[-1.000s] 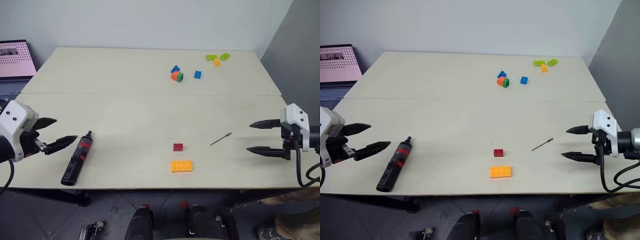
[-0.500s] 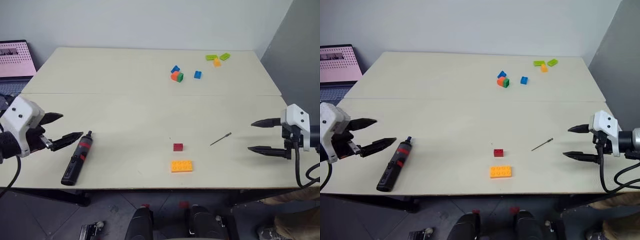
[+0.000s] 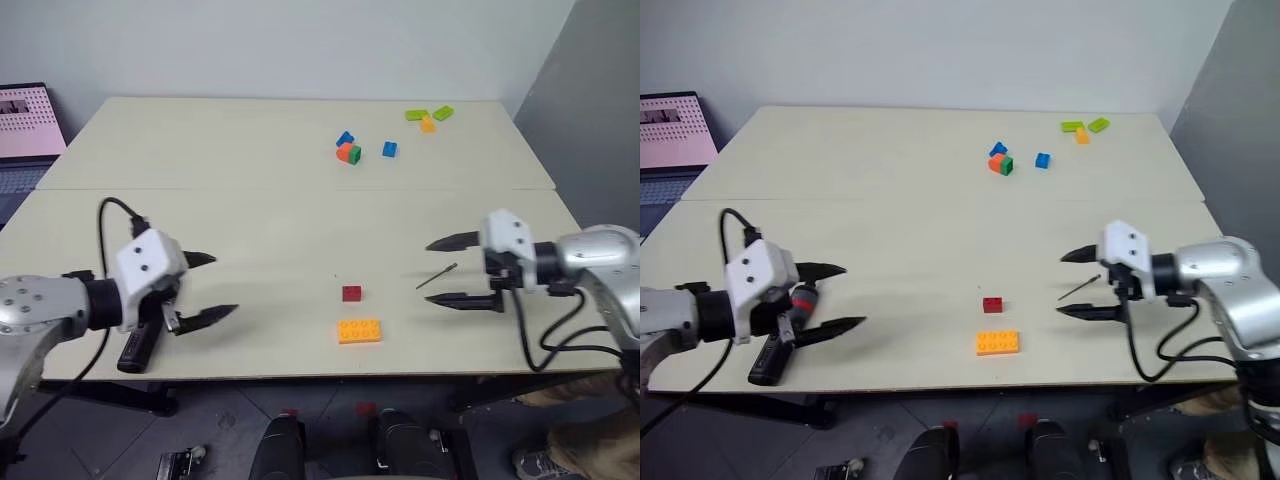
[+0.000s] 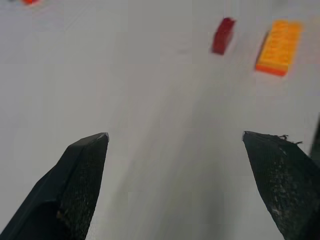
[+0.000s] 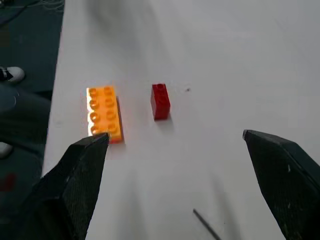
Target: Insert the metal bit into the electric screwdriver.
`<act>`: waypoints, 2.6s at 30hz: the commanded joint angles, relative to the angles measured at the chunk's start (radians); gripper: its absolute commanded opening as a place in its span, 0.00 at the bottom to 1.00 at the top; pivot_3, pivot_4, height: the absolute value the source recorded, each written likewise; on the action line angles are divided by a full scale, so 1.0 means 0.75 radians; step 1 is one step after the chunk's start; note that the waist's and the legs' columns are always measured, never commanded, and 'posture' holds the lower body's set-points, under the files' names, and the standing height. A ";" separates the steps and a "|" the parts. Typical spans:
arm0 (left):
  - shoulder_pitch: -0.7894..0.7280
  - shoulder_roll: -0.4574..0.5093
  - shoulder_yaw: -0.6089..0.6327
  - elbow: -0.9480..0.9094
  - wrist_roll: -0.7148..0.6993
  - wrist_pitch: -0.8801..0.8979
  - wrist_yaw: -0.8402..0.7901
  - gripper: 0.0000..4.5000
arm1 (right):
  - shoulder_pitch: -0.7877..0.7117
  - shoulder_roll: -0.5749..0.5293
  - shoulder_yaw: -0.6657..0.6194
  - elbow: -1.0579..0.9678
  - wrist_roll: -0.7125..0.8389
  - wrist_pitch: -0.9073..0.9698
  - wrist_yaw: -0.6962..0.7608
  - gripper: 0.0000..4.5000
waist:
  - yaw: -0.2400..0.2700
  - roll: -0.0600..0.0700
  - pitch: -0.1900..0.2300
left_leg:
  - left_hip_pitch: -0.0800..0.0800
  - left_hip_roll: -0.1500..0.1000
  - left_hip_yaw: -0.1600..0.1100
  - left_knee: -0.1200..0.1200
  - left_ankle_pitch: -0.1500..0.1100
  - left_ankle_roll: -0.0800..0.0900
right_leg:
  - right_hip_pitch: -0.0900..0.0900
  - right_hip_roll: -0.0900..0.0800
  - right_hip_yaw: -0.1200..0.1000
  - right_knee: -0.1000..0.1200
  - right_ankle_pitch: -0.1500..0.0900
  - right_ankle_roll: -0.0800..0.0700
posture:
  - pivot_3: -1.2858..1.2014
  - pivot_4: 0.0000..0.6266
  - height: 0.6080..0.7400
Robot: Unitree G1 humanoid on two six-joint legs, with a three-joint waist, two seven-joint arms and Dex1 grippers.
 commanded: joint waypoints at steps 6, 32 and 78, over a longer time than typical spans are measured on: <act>-0.017 -0.058 -0.155 -0.103 0.022 -0.079 0.007 0.99 | -0.187 0.296 0.221 0.387 -0.196 -0.175 -0.012 1.00 | 0.001 0.000 0.000 | -0.001 0.002 0.003 -0.001 0.000 0.000 | -0.002 0.006 0.008 0.000 0.005 0.007 | 0.52 0.24 1.00; -0.058 -0.387 -0.224 -0.003 -0.064 -0.289 0.019 1.00 | -0.121 0.407 0.067 0.394 -0.192 -0.194 -0.128 0.10 | 0.002 0.000 0.000 | 0.003 0.004 0.016 0.002 0.000 0.000 | -0.003 0.009 0.022 0.000 0.010 0.012 | 0.52 0.24 1.00; -0.032 -0.087 -0.358 0.013 0.105 -0.280 -0.137 1.00 | 0.289 -0.172 -0.192 -0.199 0.057 0.089 -0.172 0.88 | -0.023 -0.001 0.000 | 0.008 0.006 0.026 -0.001 0.000 0.001 | -0.003 0.010 0.034 -0.003 0.009 0.010 | 0.52 0.24 1.00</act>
